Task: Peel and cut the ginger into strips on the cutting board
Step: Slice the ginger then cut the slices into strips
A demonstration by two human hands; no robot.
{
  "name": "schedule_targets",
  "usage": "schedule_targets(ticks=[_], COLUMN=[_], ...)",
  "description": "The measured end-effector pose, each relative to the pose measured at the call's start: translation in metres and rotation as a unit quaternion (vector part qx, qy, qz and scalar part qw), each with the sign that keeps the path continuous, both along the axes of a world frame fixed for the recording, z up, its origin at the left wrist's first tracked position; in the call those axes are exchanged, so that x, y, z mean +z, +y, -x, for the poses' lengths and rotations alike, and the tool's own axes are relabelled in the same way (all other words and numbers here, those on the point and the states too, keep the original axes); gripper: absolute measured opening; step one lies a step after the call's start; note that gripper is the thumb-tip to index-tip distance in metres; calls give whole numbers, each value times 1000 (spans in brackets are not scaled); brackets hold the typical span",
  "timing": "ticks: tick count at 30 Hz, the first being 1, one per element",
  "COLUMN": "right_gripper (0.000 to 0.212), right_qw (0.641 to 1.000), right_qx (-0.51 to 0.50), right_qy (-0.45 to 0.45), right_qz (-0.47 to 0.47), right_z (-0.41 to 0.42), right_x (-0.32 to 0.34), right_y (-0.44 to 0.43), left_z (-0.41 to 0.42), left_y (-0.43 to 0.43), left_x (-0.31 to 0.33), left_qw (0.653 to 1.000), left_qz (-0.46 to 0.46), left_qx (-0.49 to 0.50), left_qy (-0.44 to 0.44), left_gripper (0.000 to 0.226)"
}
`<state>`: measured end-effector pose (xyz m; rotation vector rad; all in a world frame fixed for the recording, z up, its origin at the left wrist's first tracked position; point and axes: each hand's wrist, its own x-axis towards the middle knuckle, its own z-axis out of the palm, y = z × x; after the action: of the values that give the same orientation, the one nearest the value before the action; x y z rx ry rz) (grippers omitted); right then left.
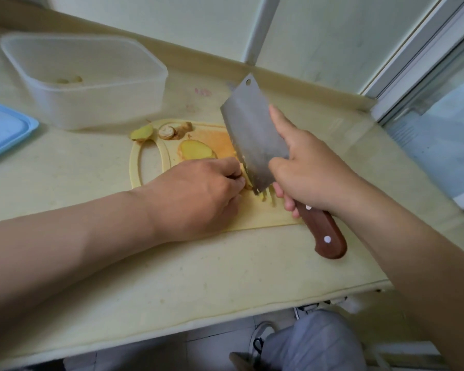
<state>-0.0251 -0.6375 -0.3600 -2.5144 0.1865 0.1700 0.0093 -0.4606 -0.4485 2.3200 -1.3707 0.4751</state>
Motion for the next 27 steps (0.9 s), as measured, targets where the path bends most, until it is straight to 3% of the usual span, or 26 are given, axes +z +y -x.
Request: schedule_targets(ticks=[6, 13, 27], right_gripper=[98, 98, 93], right_qw=[998, 1000, 999], right_qx=[28, -15, -17], right_qy=[23, -14, 2], right_qz=[57, 16, -47], right_z=[-17, -20, 17], right_x=[9, 3, 0], right_y=[16, 16, -11], left_z=[-1, 1, 0], left_y=[0, 0, -1], left_x=[0, 1, 1], left_qw=[1000, 1000, 1000], left_qz=[-4, -13, -16], left_qx=[-3, 2, 9], left_qy=[-13, -2, 14], left_gripper=[34, 38, 49])
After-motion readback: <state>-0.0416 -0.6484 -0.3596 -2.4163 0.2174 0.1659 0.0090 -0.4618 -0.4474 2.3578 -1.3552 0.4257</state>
